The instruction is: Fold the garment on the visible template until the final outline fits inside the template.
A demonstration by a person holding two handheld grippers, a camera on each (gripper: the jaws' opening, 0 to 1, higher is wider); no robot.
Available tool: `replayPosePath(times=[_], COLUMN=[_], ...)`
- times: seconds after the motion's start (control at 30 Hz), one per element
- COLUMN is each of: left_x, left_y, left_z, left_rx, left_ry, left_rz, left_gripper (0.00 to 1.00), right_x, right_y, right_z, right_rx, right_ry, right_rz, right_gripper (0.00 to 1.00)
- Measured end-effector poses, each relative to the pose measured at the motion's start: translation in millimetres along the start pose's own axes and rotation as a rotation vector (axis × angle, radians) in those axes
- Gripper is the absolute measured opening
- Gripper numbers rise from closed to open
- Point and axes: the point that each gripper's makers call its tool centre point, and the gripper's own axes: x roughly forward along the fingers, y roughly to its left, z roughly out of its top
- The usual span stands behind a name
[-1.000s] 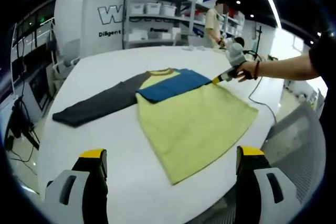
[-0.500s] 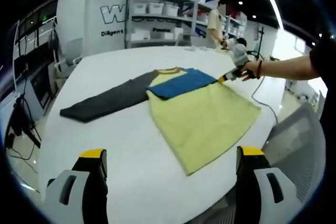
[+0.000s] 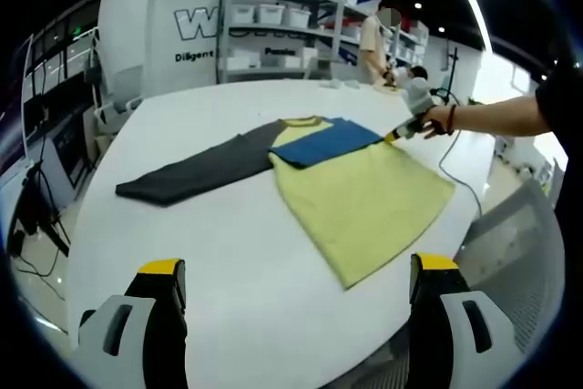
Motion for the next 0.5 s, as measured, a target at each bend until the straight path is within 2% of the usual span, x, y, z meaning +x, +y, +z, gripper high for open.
replayPosePath(times=[0.23, 0.4, 0.5], left_x=[-1.2, -1.3, -2.7], left_y=[0.8, 1.3, 1.9], left_z=[-0.9, -0.9, 0.3], left_rx=[0.0, -0.002, -0.001], left_ry=[0.004, 0.004, 0.002], left_rz=[0.004, 0.006, 0.009], left_gripper=[0.99, 0.99, 0.99], right_x=[-0.9, 0.0, -3.1], right_y=[-12.6, -11.4, -11.6], right_z=[-5.7, -7.6, -4.4], right_rx=[0.068, 0.106, 0.141], right_ry=[0.001, -0.004, -0.027], right_rz=[-0.005, -0.004, 0.005], right_gripper=[0.0, 0.0, 0.04])
